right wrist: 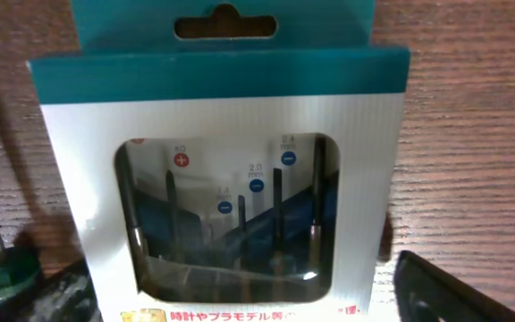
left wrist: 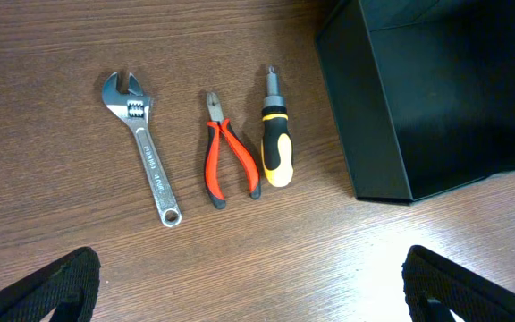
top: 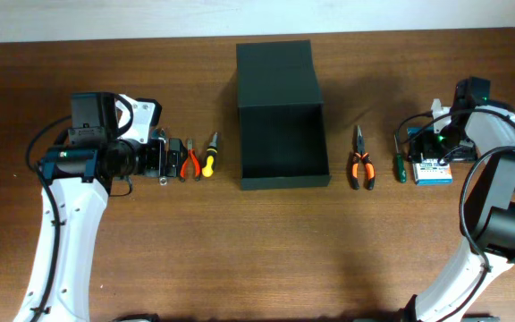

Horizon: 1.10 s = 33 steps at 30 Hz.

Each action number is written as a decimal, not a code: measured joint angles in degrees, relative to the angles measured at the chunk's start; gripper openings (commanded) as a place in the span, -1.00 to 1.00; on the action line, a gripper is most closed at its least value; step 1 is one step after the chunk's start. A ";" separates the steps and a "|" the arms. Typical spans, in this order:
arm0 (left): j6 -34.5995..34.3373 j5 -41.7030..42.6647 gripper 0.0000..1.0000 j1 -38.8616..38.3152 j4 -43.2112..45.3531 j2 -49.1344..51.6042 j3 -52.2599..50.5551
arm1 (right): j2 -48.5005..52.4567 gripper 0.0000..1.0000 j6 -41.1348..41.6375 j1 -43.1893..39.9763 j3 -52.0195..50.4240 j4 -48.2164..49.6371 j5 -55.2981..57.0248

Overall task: Pack container
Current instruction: 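Grasp the screwdriver set package with the right gripper and lift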

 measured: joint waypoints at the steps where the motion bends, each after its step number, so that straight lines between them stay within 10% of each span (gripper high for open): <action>1: 0.00 0.15 0.99 0.02 0.00 0.00 0.00 | 0.02 0.76 0.11 0.00 0.00 0.00 -0.11; 17: 0.00 0.44 0.99 0.02 -0.02 0.00 0.00 | 0.20 0.23 0.22 0.00 0.17 -0.17 -0.48; 33: 0.00 0.44 0.99 0.02 0.00 0.00 0.00 | 0.24 0.17 1.84 0.00 0.48 -0.83 -0.33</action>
